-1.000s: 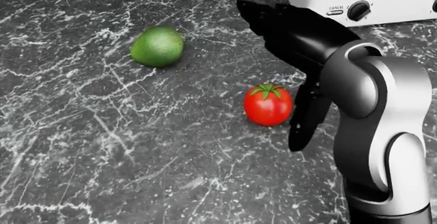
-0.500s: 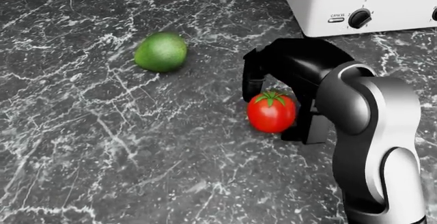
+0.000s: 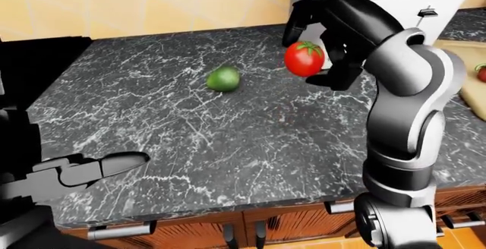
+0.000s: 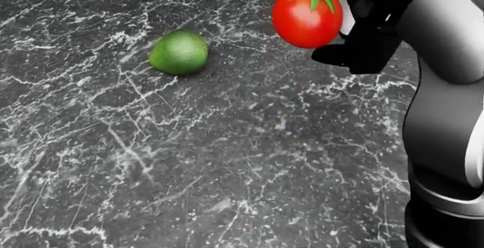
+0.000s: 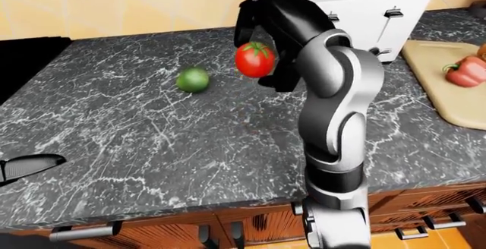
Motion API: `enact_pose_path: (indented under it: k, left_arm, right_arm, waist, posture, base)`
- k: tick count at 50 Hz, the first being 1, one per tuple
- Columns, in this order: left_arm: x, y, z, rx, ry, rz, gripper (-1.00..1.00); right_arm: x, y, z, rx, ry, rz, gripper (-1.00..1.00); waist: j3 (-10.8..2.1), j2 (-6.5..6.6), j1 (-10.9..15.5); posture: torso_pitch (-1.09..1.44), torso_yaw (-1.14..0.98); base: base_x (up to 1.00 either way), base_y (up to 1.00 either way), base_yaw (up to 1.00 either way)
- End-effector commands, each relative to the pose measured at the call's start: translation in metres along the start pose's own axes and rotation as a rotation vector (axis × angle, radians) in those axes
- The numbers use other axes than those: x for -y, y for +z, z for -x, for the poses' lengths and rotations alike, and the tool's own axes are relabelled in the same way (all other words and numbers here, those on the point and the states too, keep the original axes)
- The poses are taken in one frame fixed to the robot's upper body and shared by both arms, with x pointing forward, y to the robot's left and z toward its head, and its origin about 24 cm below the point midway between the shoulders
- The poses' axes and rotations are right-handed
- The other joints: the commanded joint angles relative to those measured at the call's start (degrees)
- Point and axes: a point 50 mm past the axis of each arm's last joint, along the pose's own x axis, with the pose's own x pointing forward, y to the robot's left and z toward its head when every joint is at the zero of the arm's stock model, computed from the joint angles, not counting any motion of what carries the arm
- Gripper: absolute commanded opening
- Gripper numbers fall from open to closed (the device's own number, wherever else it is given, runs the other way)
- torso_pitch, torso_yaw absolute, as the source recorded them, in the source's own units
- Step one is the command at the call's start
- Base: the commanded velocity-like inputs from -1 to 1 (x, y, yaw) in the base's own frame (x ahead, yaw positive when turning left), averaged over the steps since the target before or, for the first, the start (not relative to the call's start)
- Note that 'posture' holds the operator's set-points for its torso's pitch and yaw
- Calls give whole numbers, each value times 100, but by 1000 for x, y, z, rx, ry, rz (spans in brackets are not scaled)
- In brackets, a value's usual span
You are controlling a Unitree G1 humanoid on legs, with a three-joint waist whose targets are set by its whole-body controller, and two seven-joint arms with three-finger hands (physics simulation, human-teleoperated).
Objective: Place the avocado, onion, tomato and bell pepper on the cutting board.
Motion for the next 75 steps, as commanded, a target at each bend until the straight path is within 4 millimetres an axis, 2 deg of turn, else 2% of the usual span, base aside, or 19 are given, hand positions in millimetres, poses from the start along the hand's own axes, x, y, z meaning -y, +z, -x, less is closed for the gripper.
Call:
enact_pose_path:
  k: [1,8,11,15,23,35,42,47,52,55,58,60,62,67,75]
  left_arm:
    - [-1,11,-2,70,-4,-16,100]
    - [0,18,-9,92,-11,-52,100]
    - [-1,27,-21,100,0,-78,100]
    - [7,37,-38,130,-3,-151,100]
    - [18,48,-68,135,-8,-202,100]
    - [33,92,-105,221,-19,-118,100]
    - [41,102,-130,234,-36,-114,100]
    - [57,104,-159,211,-66,-136,100]
    - [96,65,-205,109,-168,-289,100]
    - [107,46,-220,57,-208,-365,100]
    - [128,10,-232,-34,-294,-496,100]
    - [136,-2,-235,-52,-318,-524,100]
    - [149,-27,-238,-97,-366,-591,100]
    - [165,-62,-235,-146,-425,-689,100]
    - [178,-89,-228,-189,-476,-785,100]
  right_arm:
    - [13,7,4,25,-68,21,-100]
    - [12,4,4,18,-66,16,-100]
    - [12,3,4,16,-67,14,-100]
    - [10,2,4,13,-63,13,-100]
    - [7,1,3,12,-54,11,-100]
    - [3,-3,2,3,-43,4,-100]
    - [3,-2,0,5,-38,6,-100]
    - [2,-2,0,5,-34,7,-100]
    - [1,-2,-1,4,-36,3,-100]
    - [0,-3,-1,2,-34,2,-100]
    - [0,-4,-2,1,-40,-2,-100]
    - [0,-4,-2,1,-41,-4,-100]
    - [-1,-4,-2,0,-39,-4,-100]
    - [-1,-5,-2,-2,-39,-5,-100]
    - [0,-4,-2,0,-39,-5,-100]
  waist:
    - [-115,18,2]
    - [-116,25,-9]
    - [-115,39,-18]
    - [-89,61,-23]
    - [-83,78,-29]
    - [-22,-43,-72]
    - [-13,-88,-61]
    - [-10,-141,-41]
    - [-28,-204,19]
    - [-79,-230,48]
    - [-112,-254,50]
    - [-130,-274,51]
    - [-149,-291,51]
    - [-196,-322,51]
    - [-225,-340,34]
  posture:
    - [0,0]
    - [0,0]
    - [0,0]
    - [0,0]
    - [0,0]
    - [0,0]
    - [0,0]
    - [0,0]
    - [0,0]
    - [0,0]
    - [0,0]
    - [0,0]
    - [0,0]
    - [0,0]
    - [0,0]
  base:
    - [0,0,0]
    - [0,0,0]
    - [0,0,0]
    - [0,0,0]
    - [0,0,0]
    - [0,0,0]
    - [0,0,0]
    - [0,0,0]
    - [0,0,0]
    - [0,0,0]
    - [0,0,0]
    - [0,0,0]
    - [0,0,0]
    - [0,0,0]
    - [0,0,0]
